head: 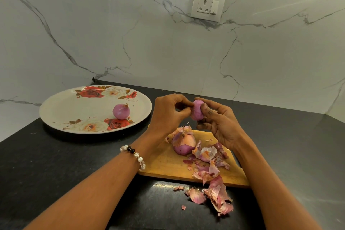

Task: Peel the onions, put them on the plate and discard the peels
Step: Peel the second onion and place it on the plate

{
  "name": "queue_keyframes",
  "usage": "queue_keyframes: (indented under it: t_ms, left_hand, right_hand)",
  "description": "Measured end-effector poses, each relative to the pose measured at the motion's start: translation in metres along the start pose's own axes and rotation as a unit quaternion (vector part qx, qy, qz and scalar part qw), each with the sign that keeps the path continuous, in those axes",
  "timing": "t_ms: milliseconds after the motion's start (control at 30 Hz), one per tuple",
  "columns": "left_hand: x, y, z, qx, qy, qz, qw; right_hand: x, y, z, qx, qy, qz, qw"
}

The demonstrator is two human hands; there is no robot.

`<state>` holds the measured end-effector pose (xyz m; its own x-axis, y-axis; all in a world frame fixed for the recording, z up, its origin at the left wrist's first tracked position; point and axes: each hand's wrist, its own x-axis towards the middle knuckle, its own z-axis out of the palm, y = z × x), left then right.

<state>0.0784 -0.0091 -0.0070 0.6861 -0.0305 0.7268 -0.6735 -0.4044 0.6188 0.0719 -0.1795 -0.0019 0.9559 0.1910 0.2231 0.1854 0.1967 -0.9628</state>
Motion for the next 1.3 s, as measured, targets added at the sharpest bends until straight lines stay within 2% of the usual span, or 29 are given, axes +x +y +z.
queue_keyframes:
  t_ms: [100, 300, 700, 833, 967, 1167, 1300]
  left_hand:
    - [0.0001, -0.0002, 0.0005, -0.016, 0.001, -0.012, 1.0]
    - [-0.0004, 0.0012, 0.0001, 0.0, -0.021, 0.014, 1.0]
    - [-0.0005, -0.0012, -0.0011, -0.015, -0.004, -0.04, 0.999]
    - [-0.0009, 0.0006, -0.0002, -0.028, 0.006, -0.029, 0.999]
    - [-0.0021, 0.0023, 0.0016, 0.001, -0.01, 0.016, 1.0]
    - [-0.0002, -0.0027, -0.0003, 0.025, -0.004, 0.009, 1.0]
    - [-0.0002, -0.0062, -0.0026, 0.039, -0.013, 0.038, 0.998]
  right_hand:
    - [0.0009, 0.0003, -0.0013, 0.004, 0.001, -0.001, 1.0]
    - [0.0009, 0.0004, -0.0017, -0.013, 0.0, -0.005, 1.0]
    - [0.0014, 0.002, -0.0002, -0.009, 0.001, -0.001, 1.0]
    - [0.0028, 0.0021, -0.0025, -0.005, 0.012, -0.004, 1.0]
    - [0.0027, 0.0022, -0.0021, -0.017, 0.014, -0.01, 1.0]
    - [0.0017, 0.0028, 0.0002, -0.044, -0.004, -0.018, 0.999]
    - [0.0016, 0.0038, -0.0006, -0.057, -0.001, -0.018, 0.998]
